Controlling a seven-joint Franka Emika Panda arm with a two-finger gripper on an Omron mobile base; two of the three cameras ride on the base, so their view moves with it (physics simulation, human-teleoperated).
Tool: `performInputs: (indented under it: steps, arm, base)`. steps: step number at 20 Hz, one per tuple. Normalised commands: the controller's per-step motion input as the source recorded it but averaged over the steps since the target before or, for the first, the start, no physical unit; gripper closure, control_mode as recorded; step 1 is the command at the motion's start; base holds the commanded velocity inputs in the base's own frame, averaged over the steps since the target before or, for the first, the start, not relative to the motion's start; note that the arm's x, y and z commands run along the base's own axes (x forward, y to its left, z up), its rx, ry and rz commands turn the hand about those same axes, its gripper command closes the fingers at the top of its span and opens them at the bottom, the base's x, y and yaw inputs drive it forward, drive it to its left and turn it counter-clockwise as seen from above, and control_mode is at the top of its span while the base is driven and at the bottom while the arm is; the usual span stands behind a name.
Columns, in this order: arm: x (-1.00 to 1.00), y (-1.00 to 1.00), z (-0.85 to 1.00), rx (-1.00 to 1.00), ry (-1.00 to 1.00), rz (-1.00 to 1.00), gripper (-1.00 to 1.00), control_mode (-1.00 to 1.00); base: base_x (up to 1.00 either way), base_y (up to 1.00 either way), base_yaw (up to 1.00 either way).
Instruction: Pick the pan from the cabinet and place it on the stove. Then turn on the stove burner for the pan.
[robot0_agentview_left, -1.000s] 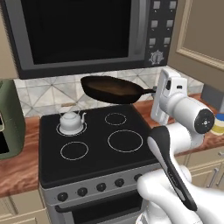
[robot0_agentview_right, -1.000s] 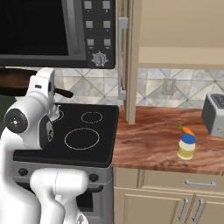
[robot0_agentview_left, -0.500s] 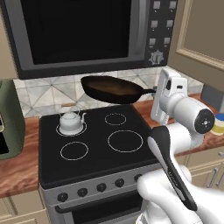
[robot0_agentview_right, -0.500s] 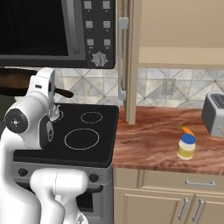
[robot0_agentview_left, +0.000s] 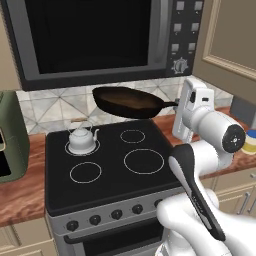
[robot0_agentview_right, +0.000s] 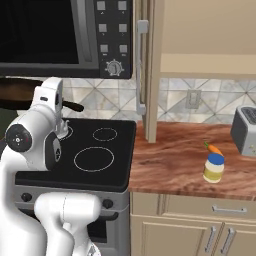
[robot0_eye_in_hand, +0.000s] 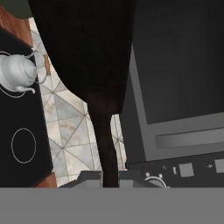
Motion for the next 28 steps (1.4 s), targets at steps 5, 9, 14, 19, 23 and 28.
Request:
performInputs:
  steps: [5, 9, 14, 19, 23, 28]
  arm:
    - [0.0, 0.0, 0.0, 0.0, 0.0, 0.0, 1.0, 1.0]
    - [0.0, 0.0, 0.0, 0.0, 0.0, 0.0, 1.0, 1.0]
    - [0.02, 0.03, -0.07, 0.0, 0.0, 0.0, 1.0, -1.0]
    - [-0.01, 0.23, -0.32, -0.03, -0.03, 0.0, 1.0, -1.0]
    - [0.0, 0.32, -0.49, -0.03, 0.0, 0.02, 1.0, -1.0]
    - [0.02, 0.32, -0.55, -0.02, 0.0, 0.03, 1.0, -1.0]
  base:
    - [0.26, 0.2, 0.0]
    - [0.28, 0.27, 0.0]
    - [0.04, 0.04, 0.0]
    - [0.0, 0.0, 0.0]
    - [0.0, 0.0, 0.0]
    - [0.0, 0.0, 0.0]
